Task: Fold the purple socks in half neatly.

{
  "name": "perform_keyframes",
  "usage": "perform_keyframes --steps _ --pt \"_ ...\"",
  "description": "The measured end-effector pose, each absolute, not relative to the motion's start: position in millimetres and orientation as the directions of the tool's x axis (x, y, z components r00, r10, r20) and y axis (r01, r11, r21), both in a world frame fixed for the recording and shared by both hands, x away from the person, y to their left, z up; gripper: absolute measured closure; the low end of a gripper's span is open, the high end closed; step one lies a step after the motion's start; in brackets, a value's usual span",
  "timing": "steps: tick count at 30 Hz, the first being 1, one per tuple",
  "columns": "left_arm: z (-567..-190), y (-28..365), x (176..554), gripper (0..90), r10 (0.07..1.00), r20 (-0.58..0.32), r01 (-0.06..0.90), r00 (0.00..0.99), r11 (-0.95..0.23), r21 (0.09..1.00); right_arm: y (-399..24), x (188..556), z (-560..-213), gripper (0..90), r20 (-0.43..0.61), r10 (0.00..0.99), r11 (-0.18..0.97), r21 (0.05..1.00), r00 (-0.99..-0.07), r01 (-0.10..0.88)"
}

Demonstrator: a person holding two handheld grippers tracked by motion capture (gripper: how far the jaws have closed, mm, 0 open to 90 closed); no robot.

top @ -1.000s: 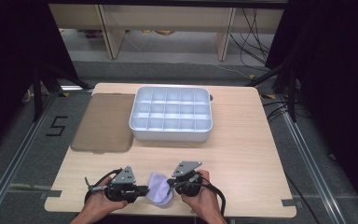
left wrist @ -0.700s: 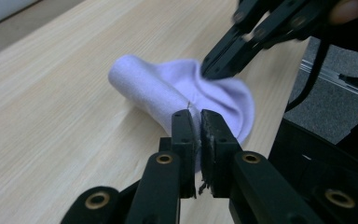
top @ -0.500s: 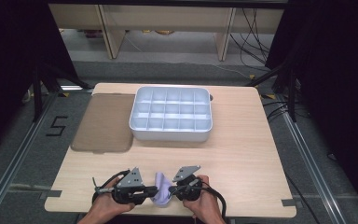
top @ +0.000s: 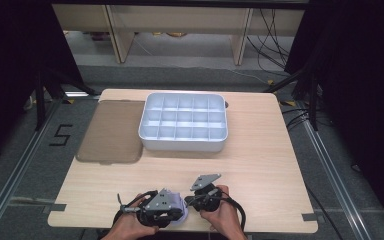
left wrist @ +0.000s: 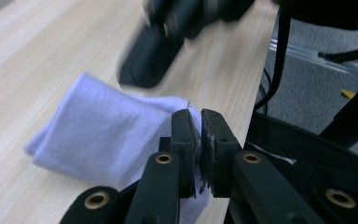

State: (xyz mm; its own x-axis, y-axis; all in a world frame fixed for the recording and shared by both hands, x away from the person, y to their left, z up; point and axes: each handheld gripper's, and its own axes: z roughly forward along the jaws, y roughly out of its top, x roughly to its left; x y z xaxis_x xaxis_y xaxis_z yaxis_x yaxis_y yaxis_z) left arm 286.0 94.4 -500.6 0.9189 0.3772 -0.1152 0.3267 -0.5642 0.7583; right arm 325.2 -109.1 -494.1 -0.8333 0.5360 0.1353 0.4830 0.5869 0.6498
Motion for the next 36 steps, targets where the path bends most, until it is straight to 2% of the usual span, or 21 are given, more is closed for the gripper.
perform_keyframes --steps 1,3,7,13,14,17,20,21,23,26,31,32,34,36 --pt "-501 95 288 83.6 0.365 -0.103 0.315 0.925 -0.585 0.747 -111 328 -491 89.6 0.119 0.517 0.586 0.672 -0.847 0.453" --pt "-500 95 287 83.6 0.369 -0.112 0.321 0.923 -0.576 0.751 -113 325 -483 89.6 0.145 0.542 0.546 0.688 -0.828 0.479" --pt "-501 95 288 83.6 0.367 -0.112 0.319 0.923 -0.57 0.757 -112 322 -473 89.6 0.149 0.536 0.517 0.72 -0.831 0.463" --pt "-501 96 288 83.5 0.374 -0.111 0.324 0.921 -0.575 0.751 -99 324 -463 89.6 0.149 0.471 0.513 0.755 -0.869 0.408" --pt "-502 96 288 83.4 0.379 -0.114 0.33 0.918 -0.575 0.748 -95 323 -464 89.6 0.171 0.471 0.513 0.745 -0.865 0.426" --pt "-502 95 287 83.1 0.387 -0.141 0.35 0.911 -0.547 0.76 -86 328 -471 89.7 0.154 0.44 0.558 0.726 -0.885 0.403" --pt "-502 99 290 81.0 0.372 -0.137 0.338 0.918 -0.557 0.759 -86 333 -486 90.0 0.143 0.464 0.593 0.684 -0.874 0.426" --pt "-501 99 288 80.4 0.392 -0.16 0.367 0.906 -0.54 0.757 -88 334 -488 90.0 0.14 0.473 0.602 0.67 -0.87 0.434" --pt "-498 103 291 76.5 0.385 -0.177 0.372 0.906 -0.521 0.769 -90 336 -491 90.0 0.162 0.482 0.592 0.665 -0.861 0.456" --pt "-492 110 291 73.4 0.386 -0.226 0.404 0.894 -0.477 0.781 -90 335 -491 90.0 0.138 0.486 0.603 0.662 -0.863 0.446" --pt "-487 119 289 74.6 0.416 -0.27 0.448 0.868 -0.425 0.787 -89 334 -491 90.0 0.143 0.493 0.598 0.661 -0.858 0.454" --pt "-489 117 289 75.6 0.42 -0.262 0.445 0.869 -0.429 0.786 -89 334 -492 90.0 0.133 0.498 0.591 0.671 -0.857 0.447" --pt "-497 114 288 77.2 0.416 -0.213 0.421 0.884 -0.51 0.75 -88 334 -492 90.0 0.132 0.497 0.592 0.672 -0.858 0.446" --pt "-503 113 288 78.5 0.425 -0.216 0.434 0.879 -0.528 0.73 -88 334 -492 90.0 0.134 0.498 0.59 0.672 -0.857 0.448"
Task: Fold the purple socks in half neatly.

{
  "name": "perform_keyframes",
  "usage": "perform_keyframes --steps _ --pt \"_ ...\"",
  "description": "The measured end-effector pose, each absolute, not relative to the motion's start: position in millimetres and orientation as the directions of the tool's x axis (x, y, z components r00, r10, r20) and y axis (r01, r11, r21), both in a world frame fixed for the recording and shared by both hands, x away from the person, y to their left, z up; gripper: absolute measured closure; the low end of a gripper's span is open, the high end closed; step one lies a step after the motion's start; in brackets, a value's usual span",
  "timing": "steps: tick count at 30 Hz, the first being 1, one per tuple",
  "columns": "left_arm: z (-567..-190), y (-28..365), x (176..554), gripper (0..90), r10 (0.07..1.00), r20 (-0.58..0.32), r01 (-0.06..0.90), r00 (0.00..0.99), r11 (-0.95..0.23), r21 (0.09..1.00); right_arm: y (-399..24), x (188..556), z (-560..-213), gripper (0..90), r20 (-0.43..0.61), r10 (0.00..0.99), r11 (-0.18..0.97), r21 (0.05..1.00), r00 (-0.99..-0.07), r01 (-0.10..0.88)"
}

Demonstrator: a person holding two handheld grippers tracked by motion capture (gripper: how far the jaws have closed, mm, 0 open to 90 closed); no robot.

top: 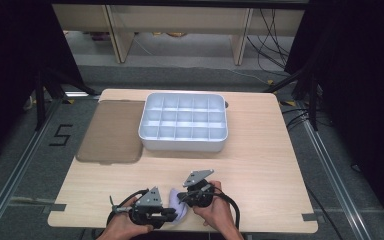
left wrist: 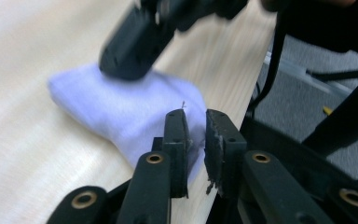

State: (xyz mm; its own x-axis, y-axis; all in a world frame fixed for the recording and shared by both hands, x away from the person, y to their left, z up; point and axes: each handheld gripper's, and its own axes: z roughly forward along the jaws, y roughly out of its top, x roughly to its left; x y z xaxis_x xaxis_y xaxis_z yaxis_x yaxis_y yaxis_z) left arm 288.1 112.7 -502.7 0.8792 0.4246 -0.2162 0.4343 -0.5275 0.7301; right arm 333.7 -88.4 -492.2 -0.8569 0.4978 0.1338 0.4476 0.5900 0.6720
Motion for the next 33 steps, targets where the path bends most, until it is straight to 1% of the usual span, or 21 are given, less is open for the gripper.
perform_keyframes --steps 3,7,8,10,13,14,17,19,20,21,22,23,24,25,26,27,28,29,30,32,33 --pt "-503 115 292 81.5 0.428 -0.206 0.429 0.88 -0.534 0.728 -89 332 -491 90.0 0.133 0.493 0.603 0.66 -0.86 0.448" --pt "-502 121 296 81.6 0.441 -0.17 0.413 0.881 -0.545 0.729 -90 328 -492 90.0 0.134 0.504 0.591 0.667 -0.853 0.454" --pt "-502 123 299 81.5 0.444 -0.148 0.402 0.884 -0.557 0.727 -92 327 -490 90.0 0.119 0.497 0.61 0.657 -0.86 0.444" --pt "-502 125 302 80.9 0.463 -0.151 0.414 0.873 -0.544 0.73 -93 325 -491 90.0 0.121 0.5 0.602 0.664 -0.857 0.445" --pt "-501 127 307 79.6 0.476 -0.063 0.366 0.877 -0.578 0.729 -95 321 -490 90.0 0.128 0.501 0.606 0.654 -0.856 0.453" --pt "-502 126 307 79.4 0.477 -0.074 0.369 0.876 -0.565 0.738 -96 320 -490 90.0 0.109 0.502 0.612 0.656 -0.858 0.442" --pt "-502 126 307 79.2 0.478 -0.071 0.371 0.875 -0.571 0.733 -95 317 -491 88.9 0.119 0.498 0.603 0.665 -0.859 0.442" --pt "-502 126 306 79.1 0.476 -0.072 0.37 0.876 -0.569 0.734 -97 317 -488 80.9 0.118 0.529 0.593 0.656 -0.84 0.466" --pt "-502 126 306 79.2 0.476 -0.07 0.368 0.876 -0.571 0.734 -98 318 -488 73.9 0.119 0.531 0.582 0.667 -0.839 0.464" --pt "-503 126 308 79.2 0.478 -0.058 0.363 0.877 -0.577 0.731 -99 318 -486 71.5 0.137 0.551 0.556 0.675 -0.823 0.485" --pt "-503 126 308 79.2 0.476 -0.062 0.365 0.877 -0.577 0.731 -102 320 -483 66.9 0.125 0.543 0.564 0.678 -0.83 0.471" --pt "-503 126 308 79.2 0.476 -0.062 0.365 0.877 -0.577 0.731 -102 320 -483 66.9 0.125 0.543 0.564 0.678 -0.83 0.471" --pt "-503 125 307 79.1 0.481 -0.077 0.375 0.873 -0.561 0.738 -106 323 -483 55.0 0.134 0.577 0.552 0.664 -0.806 0.505" --pt "-503 125 307 79.1 0.481 -0.077 0.375 0.873 -0.561 0.738 -106 323 -483 55.0 0.134 0.577 0.552 0.664 -0.806 0.505" --pt "-504 124 307 79.1 0.483 -0.089 0.381 0.871 -0.551 0.743 -108 327 -486 48.9 0.137 0.615 0.523 0.666 -0.776 0.532" --pt "-504 124 307 79.1 0.483 -0.089 0.381 0.871 -0.551 0.743 -108 327 -486 48.9 0.137 0.615 0.523 0.666 -0.776 0.532" --pt "-503 125 307 79.1 0.482 -0.081 0.377 0.873 -0.558 0.74 -107 328 -485 45.9 0.151 0.626 0.524 0.646 -0.765 0.556" --pt "-503 125 307 79.0 0.481 -0.076 0.374 0.874 -0.562 0.737 -106 330 -487 43.4 0.132 0.599 0.544 0.656 -0.79 0.522" --pt "-503 125 307 78.9 0.48 -0.078 0.375 0.874 -0.561 0.738 -104 329 -485 41.0 0.155 0.611 0.54 0.636 -0.777 0.551" --pt "-503 125 308 78.8 0.478 -0.078 0.373 0.875 -0.562 0.738 -98 335 -488 35.2 0.155 0.617 0.543 0.626 -0.771 0.56" --pt "-503 125 308 78.8 0.479 -0.079 0.374 0.874 -0.562 0.738 -98 335 -488 35.2 0.155 0.617 0.543 0.626 -0.771 0.56"
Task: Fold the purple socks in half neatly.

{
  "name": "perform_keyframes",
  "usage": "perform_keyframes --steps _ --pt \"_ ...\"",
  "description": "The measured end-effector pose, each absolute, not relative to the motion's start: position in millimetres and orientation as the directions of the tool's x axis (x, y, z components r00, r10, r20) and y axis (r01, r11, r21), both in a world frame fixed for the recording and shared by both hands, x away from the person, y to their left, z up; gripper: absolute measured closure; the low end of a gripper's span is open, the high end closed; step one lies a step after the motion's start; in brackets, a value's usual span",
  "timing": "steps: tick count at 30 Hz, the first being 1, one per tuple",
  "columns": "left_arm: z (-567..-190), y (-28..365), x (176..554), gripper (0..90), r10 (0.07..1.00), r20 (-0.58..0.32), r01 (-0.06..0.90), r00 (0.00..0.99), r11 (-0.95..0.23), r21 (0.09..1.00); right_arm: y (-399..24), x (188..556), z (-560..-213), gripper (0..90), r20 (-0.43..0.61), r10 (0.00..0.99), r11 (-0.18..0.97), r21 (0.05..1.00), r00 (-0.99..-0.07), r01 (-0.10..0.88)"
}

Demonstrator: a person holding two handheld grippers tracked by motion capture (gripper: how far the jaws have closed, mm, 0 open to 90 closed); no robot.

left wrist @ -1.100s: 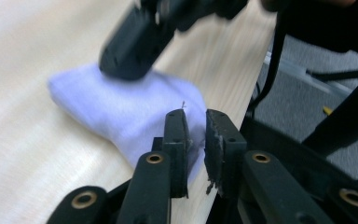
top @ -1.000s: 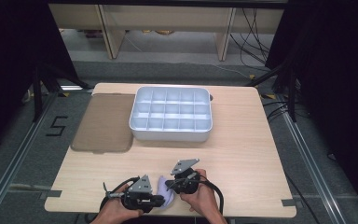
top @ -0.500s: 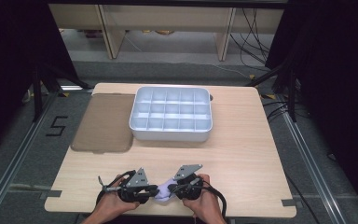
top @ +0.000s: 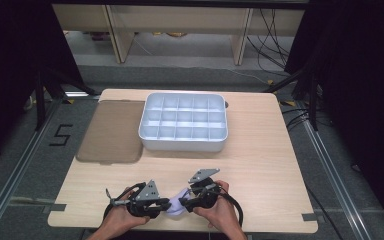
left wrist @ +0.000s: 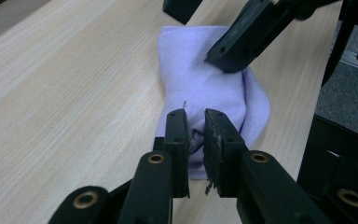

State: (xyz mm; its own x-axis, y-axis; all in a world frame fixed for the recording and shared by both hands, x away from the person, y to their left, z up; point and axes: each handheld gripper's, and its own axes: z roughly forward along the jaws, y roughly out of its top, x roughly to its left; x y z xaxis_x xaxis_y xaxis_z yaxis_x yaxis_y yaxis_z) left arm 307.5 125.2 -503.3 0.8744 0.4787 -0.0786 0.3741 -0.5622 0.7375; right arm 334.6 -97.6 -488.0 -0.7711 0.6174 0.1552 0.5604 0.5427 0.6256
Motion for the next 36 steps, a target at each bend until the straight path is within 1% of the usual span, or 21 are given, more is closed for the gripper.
perform_keyframes --steps 3,4,5,7,10,12,14,15,16,17,18,20,21,23,26,29,31,32,33,34,36 --pt "-504 126 308 78.5 0.477 -0.086 0.377 0.875 -0.558 0.74 -93 341 -493 34.8 0.178 0.611 0.548 0.608 -0.772 0.574" --pt "-503 127 310 78.3 0.451 -0.059 0.345 0.89 -0.586 0.734 -93 342 -494 34.8 0.18 0.606 0.553 0.605 -0.775 0.573" --pt "-503 127 309 78.3 0.457 -0.064 0.352 0.887 -0.581 0.734 -93 343 -495 34.8 0.189 0.603 0.553 0.601 -0.775 0.577" --pt "-504 126 309 78.1 0.467 -0.075 0.363 0.881 -0.566 0.741 -92 343 -498 34.9 0.228 0.625 0.539 0.566 -0.746 0.624" --pt "-503 127 310 77.8 0.454 -0.067 0.351 0.889 -0.577 0.737 -91 345 -501 35.2 0.221 0.605 0.548 0.582 -0.765 0.601" --pt "-505 128 309 77.4 0.474 -0.079 0.372 0.877 -0.566 0.735 -91 344 -501 38.2 0.23 0.602 0.551 0.574 -0.765 0.606" --pt "-505 128 308 76.9 0.473 -0.081 0.373 0.878 -0.565 0.736 -90 344 -501 44.5 0.238 0.582 0.556 0.582 -0.777 0.594" --pt "-505 130 309 74.6 0.472 -0.077 0.37 0.878 -0.567 0.736 -91 344 -501 49.9 0.246 0.582 0.555 0.577 -0.776 0.599" --pt "-505 130 309 71.8 0.472 -0.077 0.37 0.878 -0.567 0.736 -91 344 -501 49.9 0.246 0.582 0.555 0.577 -0.776 0.599" --pt "-505 133 309 68.3 0.492 -0.075 0.384 0.867 -0.565 0.73 -91 344 -501 54.2 0.255 0.565 0.557 0.584 -0.785 0.591" --pt "-505 135 310 68.0 0.489 -0.076 0.381 0.869 -0.563 0.733 -91 344 -501 56.4 0.267 0.563 0.553 0.582 -0.782 0.597" --pt "-505 136 309 66.1 0.497 -0.09 0.393 0.863 -0.55 0.737 -91 343 -501 57.7 0.273 0.563 0.55 0.581 -0.78 0.6" --pt "-503 140 310 66.1 0.479 -0.072 0.371 0.875 -0.569 0.734 -91 342 -500 59.2 0.278 0.572 0.544 0.576 -0.772 0.61" --pt "-501 143 307 60.7 0.51 -0.095 0.399 0.855 -0.532 0.747 -90 343 -502 62.0 0.266 0.558 0.55 0.59 -0.786 0.591" --pt "-496 150 305 57.3 0.521 -0.107 0.403 0.847 -0.498 0.768 -90 343 -502 63.2 0.266 0.559 0.547 0.594 -0.785 0.59" --pt "-493 158 303 46.0 0.557 -0.118 0.422 0.822 -0.457 0.783 -93 340 -502 64.7 0.276 0.552 0.531 0.612 -0.787 0.587" --pt "-493 161 303 42.1 0.557 -0.114 0.423 0.822 -0.464 0.778 -92 337 -501 65.0 0.28 0.569 0.516 0.611 -0.773 0.601" --pt "-493 162 302 42.1 0.559 -0.116 0.424 0.821 -0.461 0.779 -92 337 -501 65.0 0.28 0.569 0.516 0.611 -0.773 0.601" --pt "-494 164 300 38.9 0.576 -0.136 0.45 0.806 -0.447 0.773 -93 337 -501 65.2 0.269 0.568 0.519 0.618 -0.778 0.591" --pt "-494 167 301 38.9 0.571 -0.115 0.439 0.813 -0.472 0.765 -93 337 -501 65.2 0.269 0.568 0.519 0.618 -0.778 0.591" --pt "-495 171 299 36.6 0.59 -0.132 0.461 0.796 -0.452 0.763 -93 337 -500 65.4 0.261 0.569 0.521 0.62 -0.78 0.587"
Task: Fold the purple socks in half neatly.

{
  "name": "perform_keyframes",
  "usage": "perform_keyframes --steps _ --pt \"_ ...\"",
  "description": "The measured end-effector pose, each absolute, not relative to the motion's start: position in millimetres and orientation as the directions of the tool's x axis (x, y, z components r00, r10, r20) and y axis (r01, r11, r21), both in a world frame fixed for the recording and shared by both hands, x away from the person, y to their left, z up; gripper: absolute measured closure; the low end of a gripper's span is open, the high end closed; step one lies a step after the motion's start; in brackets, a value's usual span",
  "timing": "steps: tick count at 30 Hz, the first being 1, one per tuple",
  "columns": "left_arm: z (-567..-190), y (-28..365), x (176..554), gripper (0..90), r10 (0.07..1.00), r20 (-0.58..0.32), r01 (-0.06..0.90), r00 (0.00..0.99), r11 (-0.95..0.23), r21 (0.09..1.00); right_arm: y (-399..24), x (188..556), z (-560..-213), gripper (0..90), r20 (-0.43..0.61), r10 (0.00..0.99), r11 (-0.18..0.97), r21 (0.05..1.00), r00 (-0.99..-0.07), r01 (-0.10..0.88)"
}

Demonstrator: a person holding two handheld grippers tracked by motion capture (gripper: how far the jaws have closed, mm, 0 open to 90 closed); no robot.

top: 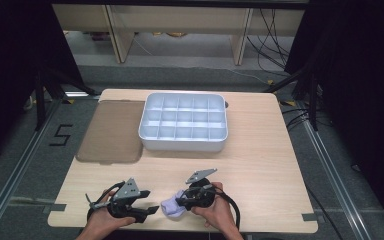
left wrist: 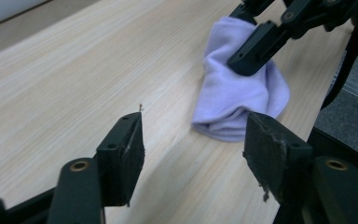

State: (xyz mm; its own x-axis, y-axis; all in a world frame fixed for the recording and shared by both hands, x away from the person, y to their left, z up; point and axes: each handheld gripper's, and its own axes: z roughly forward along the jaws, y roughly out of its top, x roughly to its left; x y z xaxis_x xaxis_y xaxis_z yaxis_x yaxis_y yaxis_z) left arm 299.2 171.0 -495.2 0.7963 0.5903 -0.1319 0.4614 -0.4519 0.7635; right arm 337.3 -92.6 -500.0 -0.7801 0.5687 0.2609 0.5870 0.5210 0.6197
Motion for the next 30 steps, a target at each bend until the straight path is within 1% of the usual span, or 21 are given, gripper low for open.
perform_keyframes --steps 2,3,4,5,7,9,11,13,14,15,16,19,21,22,23,24,25,26,28,29,30 --pt "-496 175 299 34.5 0.602 -0.127 0.468 0.788 -0.452 0.759 -93 337 -499 65.6 0.261 0.559 0.526 0.621 -0.787 0.58" --pt "-495 178 299 34.5 0.605 -0.106 0.461 0.789 -0.469 0.753 -92 336 -498 65.7 0.263 0.558 0.525 0.622 -0.787 0.581" --pt "-497 179 298 34.0 0.616 -0.128 0.477 0.777 -0.444 0.758 -93 336 -496 65.8 0.241 0.549 0.538 0.631 -0.8 0.559" --pt "-496 182 299 33.6 0.619 -0.105 0.474 0.778 -0.469 0.745 -92 335 -495 65.8 0.225 0.549 0.54 0.639 -0.805 0.547" --pt "-498 183 300 33.2 0.631 -0.11 0.484 0.768 -0.459 0.745 -92 332 -491 65.9 0.215 0.556 0.545 0.634 -0.803 0.548" --pt "-499 185 303 31.5 0.642 -0.088 0.481 0.762 -0.47 0.74 -92 330 -488 66.0 0.198 0.556 0.547 0.645 -0.807 0.535" --pt "-499 187 302 30.1 0.655 -0.102 0.495 0.749 -0.451 0.743 -91 327 -484 66.0 0.171 0.546 0.555 0.659 -0.82 0.507" --pt "-499 187 302 29.2 0.666 -0.114 0.506 0.737 -0.432 0.747 -91 325 -481 66.0 0.173 0.548 0.559 0.652 -0.819 0.512" --pt "-498 188 303 28.6 0.657 -0.096 0.491 0.748 -0.45 0.746 -90 324 -479 66.0 0.156 0.541 0.562 0.664 -0.826 0.493" --pt "-498 188 304 28.5 0.662 -0.091 0.492 0.744 -0.451 0.744 -90 323 -477 66.0 0.158 0.545 0.565 0.657 -0.824 0.499" --pt "-499 187 303 28.2 0.666 -0.106 0.499 0.738 -0.433 0.75 -90 322 -474 66.0 0.159 0.535 0.569 0.659 -0.83 0.492" --pt "-500 188 305 27.7 0.668 -0.105 0.504 0.737 -0.439 0.744 -90 322 -473 66.0 0.136 0.528 0.577 0.667 -0.838 0.471" --pt "-500 188 305 27.5 0.676 -0.094 0.508 0.731 -0.447 0.737 -90 323 -473 66.0 0.14 0.523 0.58 0.664 -0.841 0.471" --pt "-499 187 305 27.6 0.669 -0.104 0.507 0.736 -0.443 0.74 -91 322 -473 66.0 0.129 0.541 0.58 0.658 -0.831 0.48" --pt "-499 186 304 27.5 0.672 -0.117 0.514 0.731 -0.429 0.743 -90 323 -474 66.0 0.133 0.532 0.572 0.672 -0.836 0.471" --pt "-499 187 305 27.5 0.659 -0.105 0.502 0.745 -0.451 0.738 -91 324 -473 66.0 0.121 0.529 0.587 0.663 -0.84 0.465" --pt "-499 186 304 27.5 0.66 -0.106 0.507 0.744 -0.454 0.733 -92 323 -472 66.0 0.132 0.539 0.578 0.66 -0.832 0.479" --pt "-500 186 304 27.5 0.668 -0.094 0.507 0.738 -0.457 0.731 -93 323 -471 66.0 0.119 0.548 0.584 0.653 -0.828 0.481" --pt "-500 186 304 27.5 0.659 -0.106 0.506 0.744 -0.454 0.734 -94 322 -469 66.0 0.113 0.544 0.59 0.653 -0.832 0.475" --pt "-500 184 303 27.5 0.668 -0.127 0.521 0.733 -0.432 0.736 -96 322 -468 66.0 0.107 0.537 0.595 0.654 -0.836 0.466" --pt "-499 185 304 27.5 0.663 -0.119 0.515 0.739 -0.443 0.734 -97 321 -466 66.0 0.097 0.551 0.592 0.654 -0.829 0.47"
